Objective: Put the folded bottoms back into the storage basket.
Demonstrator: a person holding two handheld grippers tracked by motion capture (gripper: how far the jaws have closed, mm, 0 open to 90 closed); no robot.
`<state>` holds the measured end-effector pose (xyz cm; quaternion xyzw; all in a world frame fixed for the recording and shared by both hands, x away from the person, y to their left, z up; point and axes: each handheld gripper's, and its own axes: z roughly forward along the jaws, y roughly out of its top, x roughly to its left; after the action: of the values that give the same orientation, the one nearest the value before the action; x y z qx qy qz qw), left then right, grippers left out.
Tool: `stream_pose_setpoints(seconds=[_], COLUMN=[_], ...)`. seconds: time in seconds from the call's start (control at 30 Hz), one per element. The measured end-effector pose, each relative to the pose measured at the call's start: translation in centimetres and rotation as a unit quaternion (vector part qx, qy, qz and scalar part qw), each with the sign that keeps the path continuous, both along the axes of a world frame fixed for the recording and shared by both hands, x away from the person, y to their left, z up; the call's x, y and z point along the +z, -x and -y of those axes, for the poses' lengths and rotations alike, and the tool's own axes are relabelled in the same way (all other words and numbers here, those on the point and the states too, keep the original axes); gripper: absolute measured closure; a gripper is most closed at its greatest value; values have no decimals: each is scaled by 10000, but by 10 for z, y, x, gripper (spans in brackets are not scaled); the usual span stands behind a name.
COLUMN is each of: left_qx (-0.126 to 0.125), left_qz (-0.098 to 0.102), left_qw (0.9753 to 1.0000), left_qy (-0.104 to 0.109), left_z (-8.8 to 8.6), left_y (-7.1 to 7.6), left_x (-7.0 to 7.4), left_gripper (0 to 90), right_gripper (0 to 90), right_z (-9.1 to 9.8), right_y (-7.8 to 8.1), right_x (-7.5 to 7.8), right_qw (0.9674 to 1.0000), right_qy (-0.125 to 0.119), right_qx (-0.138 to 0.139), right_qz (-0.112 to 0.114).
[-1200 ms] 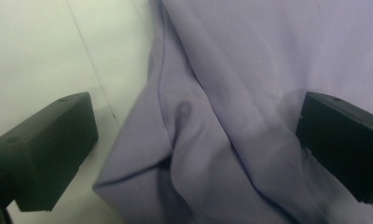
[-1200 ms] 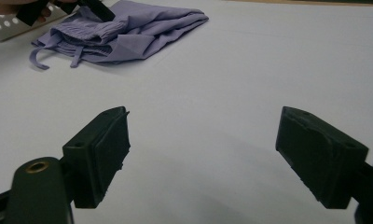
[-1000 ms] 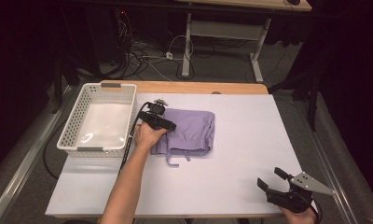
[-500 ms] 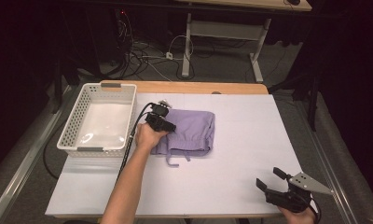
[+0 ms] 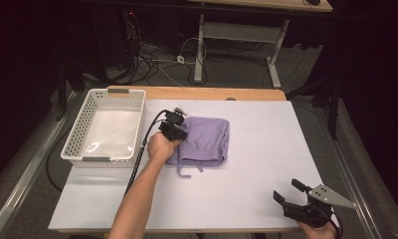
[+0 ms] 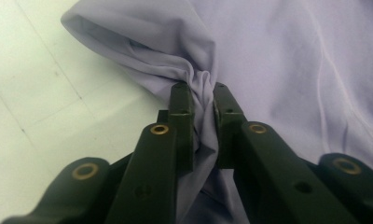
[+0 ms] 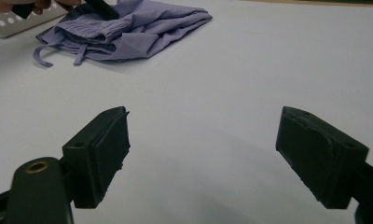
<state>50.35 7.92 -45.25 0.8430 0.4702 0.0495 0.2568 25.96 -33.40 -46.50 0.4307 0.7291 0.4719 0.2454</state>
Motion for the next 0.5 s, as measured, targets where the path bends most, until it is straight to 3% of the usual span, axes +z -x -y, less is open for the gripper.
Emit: stream_pose_setpoints(seconds=[0.2,0.37,0.5], left_qx=[-79,-228,-339], left_qz=[229,595,776], left_qw=[9995,9978,9956], left_qy=[214,183,394], left_z=[-4,-4,-4], left_y=[6,15,21], left_x=[17,43,64], left_gripper=[804,803,803], right_gripper=[181,181,181], right_z=[0,0,0], right_y=[0,1,1], right_x=[0,0,1], right_qw=[10000,10000,10000], right_qy=[5,-28,-13], right_qx=[4,-24,-4], right_qz=[-5,-14,7])
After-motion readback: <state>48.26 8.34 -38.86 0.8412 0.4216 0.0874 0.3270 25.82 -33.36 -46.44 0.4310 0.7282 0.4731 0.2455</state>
